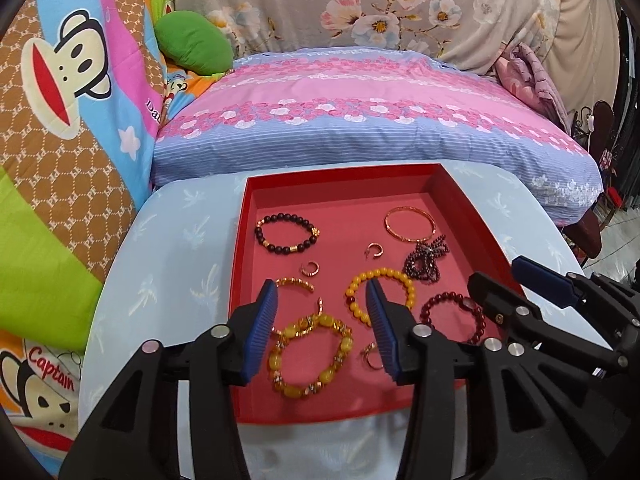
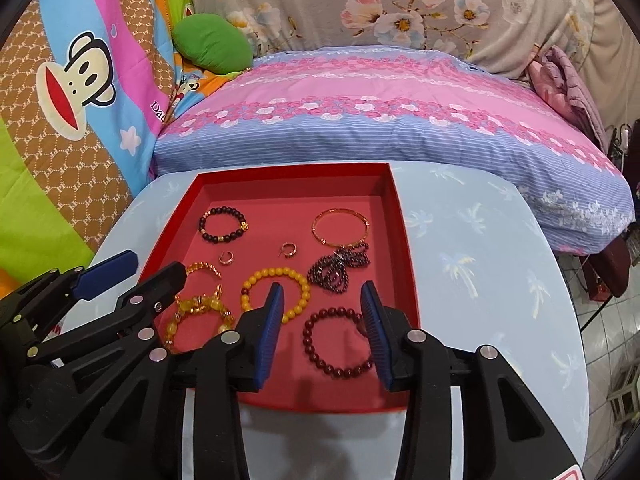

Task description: Organize jewelry

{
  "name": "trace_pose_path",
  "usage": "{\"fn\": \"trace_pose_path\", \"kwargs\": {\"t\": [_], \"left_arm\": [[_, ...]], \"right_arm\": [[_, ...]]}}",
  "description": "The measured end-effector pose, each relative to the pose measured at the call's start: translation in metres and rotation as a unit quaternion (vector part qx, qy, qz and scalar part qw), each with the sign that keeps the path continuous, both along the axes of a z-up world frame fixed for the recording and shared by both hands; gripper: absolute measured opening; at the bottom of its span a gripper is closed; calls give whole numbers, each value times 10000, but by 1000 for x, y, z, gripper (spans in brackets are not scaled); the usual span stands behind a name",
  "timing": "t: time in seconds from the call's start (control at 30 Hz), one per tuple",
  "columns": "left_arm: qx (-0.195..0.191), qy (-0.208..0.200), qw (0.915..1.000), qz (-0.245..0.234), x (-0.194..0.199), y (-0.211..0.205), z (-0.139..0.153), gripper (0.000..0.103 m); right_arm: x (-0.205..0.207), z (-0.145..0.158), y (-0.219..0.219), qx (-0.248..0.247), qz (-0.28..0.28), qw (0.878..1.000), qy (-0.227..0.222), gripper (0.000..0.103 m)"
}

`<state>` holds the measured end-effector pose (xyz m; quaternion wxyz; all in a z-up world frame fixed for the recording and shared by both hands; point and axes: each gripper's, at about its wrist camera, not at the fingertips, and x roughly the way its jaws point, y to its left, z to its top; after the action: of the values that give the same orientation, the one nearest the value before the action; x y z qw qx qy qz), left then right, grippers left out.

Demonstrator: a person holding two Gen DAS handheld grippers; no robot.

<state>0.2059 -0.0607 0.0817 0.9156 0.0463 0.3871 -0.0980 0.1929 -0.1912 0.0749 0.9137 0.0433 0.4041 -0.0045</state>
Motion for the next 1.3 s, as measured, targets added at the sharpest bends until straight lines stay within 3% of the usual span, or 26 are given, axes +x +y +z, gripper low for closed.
{"fn": "trace_pose_path", "kwargs": {"t": [0.27,0.4,0.63,0.8,1.03,1.3], "left_arm": [[-27,13,10000,37,-22,4,-1,49],[-35,13,9999,110,-30,8,-2,55],[30,-27,9997,240,-47,16,-6,66],[129,-28,9994,307,-56,21,-7,72],[-22,-30,9990,453,-60,33,-5,84],[-24,26,9990,442,-63,33,-10,88]], "right_arm": [[-21,0,2,-67,-38,10000,-9,45],[-30,0,3,-68,-76,9999,-8,47],[-48,0,1,-75,-222,9997,-87,58],[-59,3,7,-385,-259,9987,-196,62],[-69,9,-2,-279,-437,9982,-292,82],[-69,6,-4,-298,-503,9981,-205,84]]}}
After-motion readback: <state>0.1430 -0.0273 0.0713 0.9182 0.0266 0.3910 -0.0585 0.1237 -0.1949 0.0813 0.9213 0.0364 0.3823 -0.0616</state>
